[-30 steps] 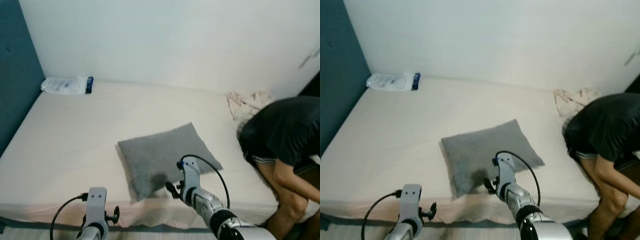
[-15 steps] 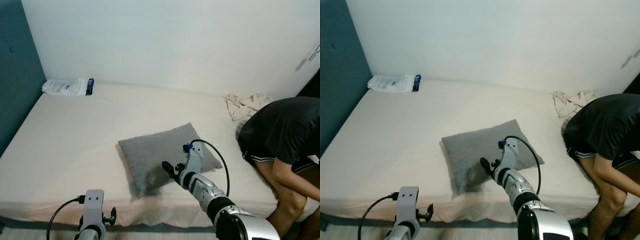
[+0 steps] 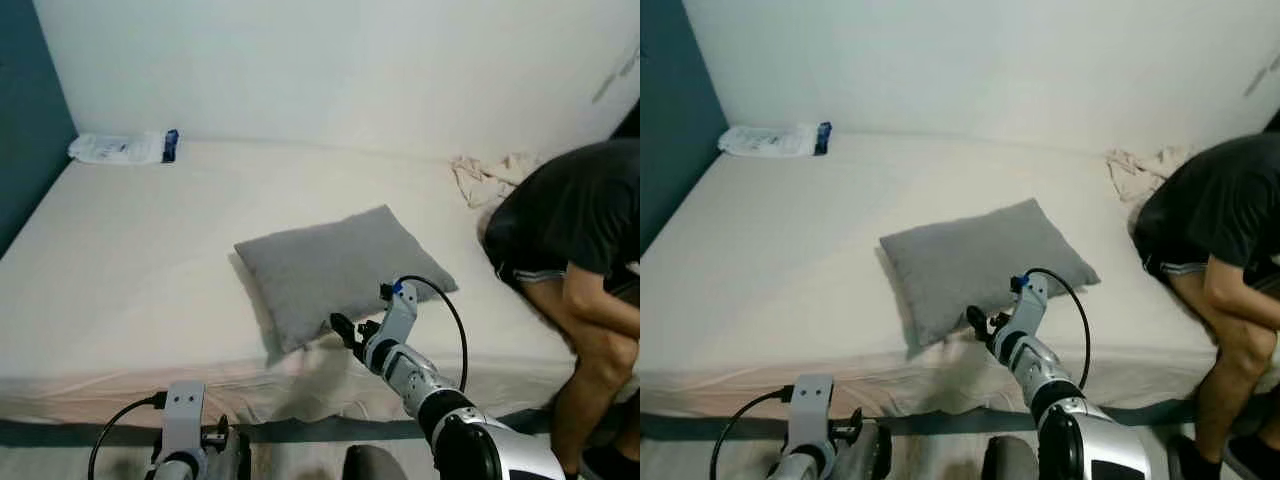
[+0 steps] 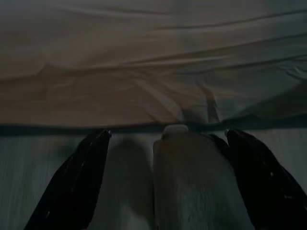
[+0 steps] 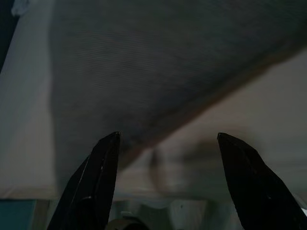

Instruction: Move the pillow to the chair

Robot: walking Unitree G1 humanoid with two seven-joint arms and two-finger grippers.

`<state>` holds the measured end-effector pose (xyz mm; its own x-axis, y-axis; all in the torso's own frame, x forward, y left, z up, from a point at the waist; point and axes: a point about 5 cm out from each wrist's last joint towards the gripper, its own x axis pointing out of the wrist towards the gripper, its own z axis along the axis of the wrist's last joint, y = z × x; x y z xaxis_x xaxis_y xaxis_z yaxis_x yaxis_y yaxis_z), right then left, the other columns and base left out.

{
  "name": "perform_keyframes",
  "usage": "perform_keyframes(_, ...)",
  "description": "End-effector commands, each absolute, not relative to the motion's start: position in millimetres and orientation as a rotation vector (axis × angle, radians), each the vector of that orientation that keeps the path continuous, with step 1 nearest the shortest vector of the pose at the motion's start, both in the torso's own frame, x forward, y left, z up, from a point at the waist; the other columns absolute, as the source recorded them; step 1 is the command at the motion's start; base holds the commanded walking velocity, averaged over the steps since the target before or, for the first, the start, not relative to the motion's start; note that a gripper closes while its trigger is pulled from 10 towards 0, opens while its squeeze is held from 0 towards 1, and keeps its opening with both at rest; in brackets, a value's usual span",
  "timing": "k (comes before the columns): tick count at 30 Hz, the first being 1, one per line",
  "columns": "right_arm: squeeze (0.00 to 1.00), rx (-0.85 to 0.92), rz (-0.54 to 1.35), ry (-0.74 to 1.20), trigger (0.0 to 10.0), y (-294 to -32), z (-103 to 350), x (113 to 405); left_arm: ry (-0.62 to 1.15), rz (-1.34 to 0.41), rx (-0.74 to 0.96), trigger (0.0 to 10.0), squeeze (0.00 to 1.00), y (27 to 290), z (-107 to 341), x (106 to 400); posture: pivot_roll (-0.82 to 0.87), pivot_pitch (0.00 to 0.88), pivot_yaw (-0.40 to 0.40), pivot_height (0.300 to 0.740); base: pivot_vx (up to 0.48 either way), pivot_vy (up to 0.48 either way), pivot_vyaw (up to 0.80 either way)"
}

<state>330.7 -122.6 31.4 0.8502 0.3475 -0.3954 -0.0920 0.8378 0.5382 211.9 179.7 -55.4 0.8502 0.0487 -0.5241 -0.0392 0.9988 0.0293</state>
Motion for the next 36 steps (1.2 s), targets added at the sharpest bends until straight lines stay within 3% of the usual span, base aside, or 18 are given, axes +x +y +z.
perform_keyframes(1,0.0,0.556,0.232,0.468,10.0,-127.4,40.0,337.5,0.519,0.015,0.041,10.0,0.0,176.4,-51.7,216.1,0.1,0.084,-0.126,0.555,0.0,0.0,0.0)
perform_keyframes(10,0.0,0.613,0.225,0.404,10.0,-134.8,49.9,344.2,0.481,-0.007,0.067,10.0,0.0,176.1,-48.6,216.4,0.12,0.109,-0.11,0.515,0.0,0.0,0.0)
perform_keyframes(15,0.0,0.672,0.392,0.377,10.0,-117.2,54.4,342.5,0.498,-0.001,0.067,10.0,0.0,178.1,-54.6,204.0,0.14,0.132,-0.102,0.495,0.0,0.0,0.0)
perform_keyframes(25,0.0,0.799,0.665,0.22,10.0,-92.7,84.1,349.9,0.518,0.004,0.065,10.0,0.0,177.9,-60.9,190.0,0.16,0.157,-0.095,0.495,0.0,0.0,0.0)
perform_keyframes(28,0.0,0.763,0.518,0.233,10.0,-102.5,87.3,358.8,0.519,0.002,0.067,10.0,0.0,177.6,-61.8,187.5,0.16,0.164,-0.096,0.495,0.0,0.0,0.0)
perform_keyframes(36,0.0,0.83,0.405,0.201,10.0,-117.9,87.6,362.0,0.509,0.008,0.083,10.0,0.0,185.1,-61.9,181.2,0.2,0.184,-0.08,0.495,0.0,0.0,0.0)
